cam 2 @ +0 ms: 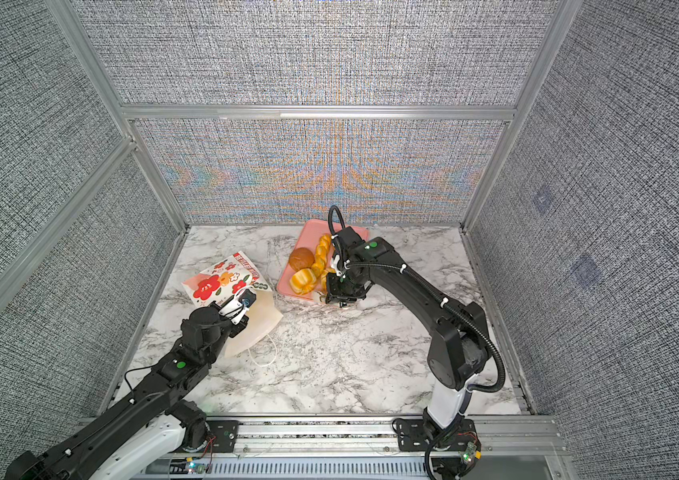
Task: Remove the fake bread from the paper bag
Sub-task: 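Lower the yellow striped bread onto the pink tray with the right tongs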
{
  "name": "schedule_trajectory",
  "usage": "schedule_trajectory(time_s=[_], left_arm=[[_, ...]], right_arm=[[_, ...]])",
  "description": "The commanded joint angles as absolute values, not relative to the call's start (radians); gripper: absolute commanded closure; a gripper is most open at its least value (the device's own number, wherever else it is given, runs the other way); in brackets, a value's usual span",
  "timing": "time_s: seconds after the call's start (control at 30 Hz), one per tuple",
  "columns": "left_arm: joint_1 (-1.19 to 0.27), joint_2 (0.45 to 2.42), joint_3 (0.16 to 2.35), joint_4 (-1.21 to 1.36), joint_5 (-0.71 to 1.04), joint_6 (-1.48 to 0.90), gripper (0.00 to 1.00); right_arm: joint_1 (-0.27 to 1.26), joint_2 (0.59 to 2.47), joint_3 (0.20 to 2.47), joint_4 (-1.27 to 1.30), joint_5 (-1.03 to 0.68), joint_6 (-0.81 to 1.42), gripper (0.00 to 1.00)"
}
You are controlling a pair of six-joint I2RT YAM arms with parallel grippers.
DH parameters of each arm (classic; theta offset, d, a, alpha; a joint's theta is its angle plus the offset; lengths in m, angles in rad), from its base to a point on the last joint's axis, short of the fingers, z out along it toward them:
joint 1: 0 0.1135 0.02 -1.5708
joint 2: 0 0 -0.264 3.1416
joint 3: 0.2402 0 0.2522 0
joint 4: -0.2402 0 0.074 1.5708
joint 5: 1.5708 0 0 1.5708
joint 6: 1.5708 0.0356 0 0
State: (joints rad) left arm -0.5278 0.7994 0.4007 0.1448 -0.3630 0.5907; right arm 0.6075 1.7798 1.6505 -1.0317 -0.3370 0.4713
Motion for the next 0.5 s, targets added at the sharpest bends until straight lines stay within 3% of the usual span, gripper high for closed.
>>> schedule_trajectory(time_s=[0.0,0.47], left_arm=[[-0.526,0.801,0.401,0.16,-0.371,0.584,1.0],[-0.527,0.808,0.382,0.143,-0.333,0.648,1.0]], right_arm=[[0.613,1.798,1.672,-0.997,-0.364,0.475,0.93],[0.554,1.957,1.874,-1.041,-0.371,0.413,0.97]])
